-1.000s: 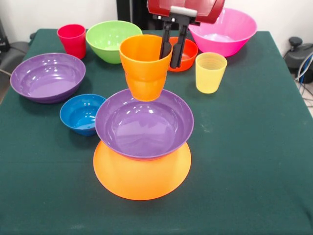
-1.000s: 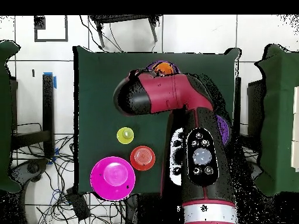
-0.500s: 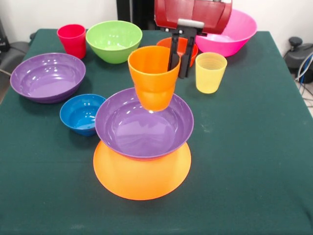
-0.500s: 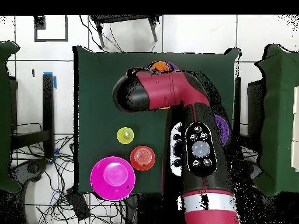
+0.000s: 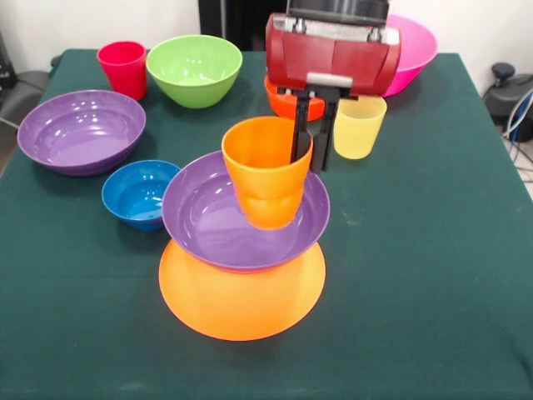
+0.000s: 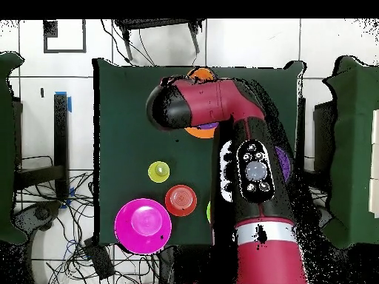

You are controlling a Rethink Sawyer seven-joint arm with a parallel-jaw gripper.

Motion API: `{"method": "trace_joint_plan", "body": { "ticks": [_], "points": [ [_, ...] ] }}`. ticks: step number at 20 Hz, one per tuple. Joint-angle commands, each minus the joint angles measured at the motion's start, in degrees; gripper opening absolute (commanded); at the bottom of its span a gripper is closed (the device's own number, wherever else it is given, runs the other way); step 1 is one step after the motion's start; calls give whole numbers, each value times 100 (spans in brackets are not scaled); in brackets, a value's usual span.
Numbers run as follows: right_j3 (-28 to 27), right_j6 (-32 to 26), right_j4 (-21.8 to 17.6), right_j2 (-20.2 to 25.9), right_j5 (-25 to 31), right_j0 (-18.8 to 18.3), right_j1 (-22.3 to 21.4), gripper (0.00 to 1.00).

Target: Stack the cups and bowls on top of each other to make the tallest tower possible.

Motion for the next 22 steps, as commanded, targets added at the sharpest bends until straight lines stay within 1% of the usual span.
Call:
{"method": "trace_joint_plan", "body": {
  "ticks": [1, 9, 16, 19, 22],
  "points": [
    [-300, -1045, -546, 249, 396, 13, 338, 0],
    [-109, -874, -393, 11, 1332, 162, 252, 0],
    [-121, -812, -468, 46, 1459, 200, 254, 0],
    [-90, -782, -539, 24, 1412, 215, 249, 0],
    [-58, -804, -588, 52, 1239, 157, 277, 0]
  ]
}}
